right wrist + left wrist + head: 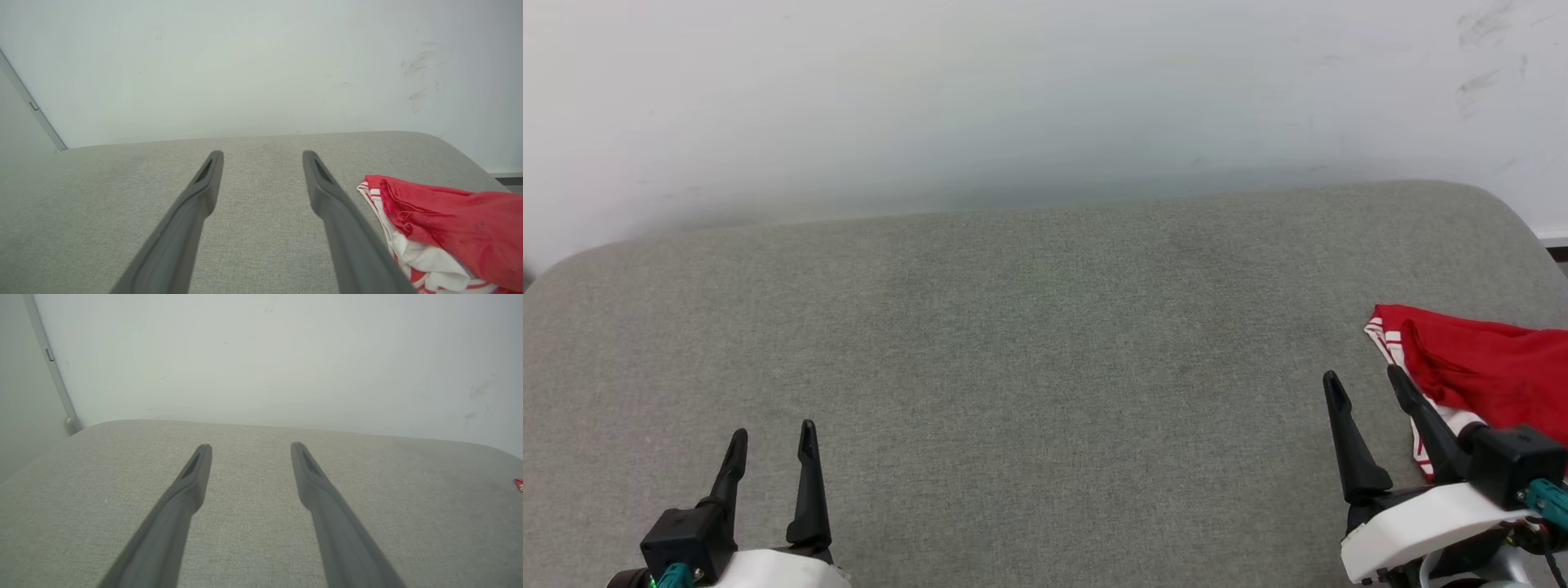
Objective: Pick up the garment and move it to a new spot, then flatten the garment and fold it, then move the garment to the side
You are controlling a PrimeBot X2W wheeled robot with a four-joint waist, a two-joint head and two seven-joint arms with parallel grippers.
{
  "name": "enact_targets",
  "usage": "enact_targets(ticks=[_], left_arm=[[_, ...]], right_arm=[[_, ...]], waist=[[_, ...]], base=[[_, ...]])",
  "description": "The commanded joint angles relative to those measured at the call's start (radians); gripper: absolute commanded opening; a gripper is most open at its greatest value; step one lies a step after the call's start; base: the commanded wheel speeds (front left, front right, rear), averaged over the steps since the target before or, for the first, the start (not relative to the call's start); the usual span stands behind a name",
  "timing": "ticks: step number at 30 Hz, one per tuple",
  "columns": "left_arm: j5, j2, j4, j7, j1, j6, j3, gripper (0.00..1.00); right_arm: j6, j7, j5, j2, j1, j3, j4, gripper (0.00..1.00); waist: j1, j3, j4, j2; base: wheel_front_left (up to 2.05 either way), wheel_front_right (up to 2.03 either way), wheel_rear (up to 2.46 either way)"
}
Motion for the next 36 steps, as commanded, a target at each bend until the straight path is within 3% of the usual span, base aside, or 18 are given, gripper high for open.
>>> enact_targets(ticks=[1, 20, 21, 36], left_arm=[[0.008, 0.0, 0.002, -0.002, 0.006, -0.002, 0.003, 1.0], [0.012, 0.011, 0.005, 0.001, -0.007, 0.008, -0.008, 1.0], [0.014, 0.007, 0.007, 0.0, 0.0, 0.004, -0.006, 0.0], [-0.209, -0.036, 0.061, 0.058, -0.032, -0.055, 0.035, 0.0]], right_arm=[[-0.001, 0.004, -0.004, 0.005, 0.018, -0.003, -0.013, 1.0], [-0.001, 0.034, -0.033, 0.013, 0.029, -0.013, -0.046, 1.0], [0.0, 0.035, -0.035, 0.008, 0.017, -0.013, -0.037, 0.0], [0.0, 0.034, 0.239, -0.003, -0.009, -0.015, 0.036, 0.0]], waist=[[0.0002, 0.001, 0.0, -0.0001], [0.0002, 0.009, 0.012, -0.0001], [0.0002, 0.009, 0.012, -0.0001], [0.0002, 0.008, 0.014, -0.0001]], base=[[0.0, 0.0, 0.0], [0.0, 0.0, 0.0], [0.0, 0.0, 0.0], [0.0, 0.0, 0.0]])
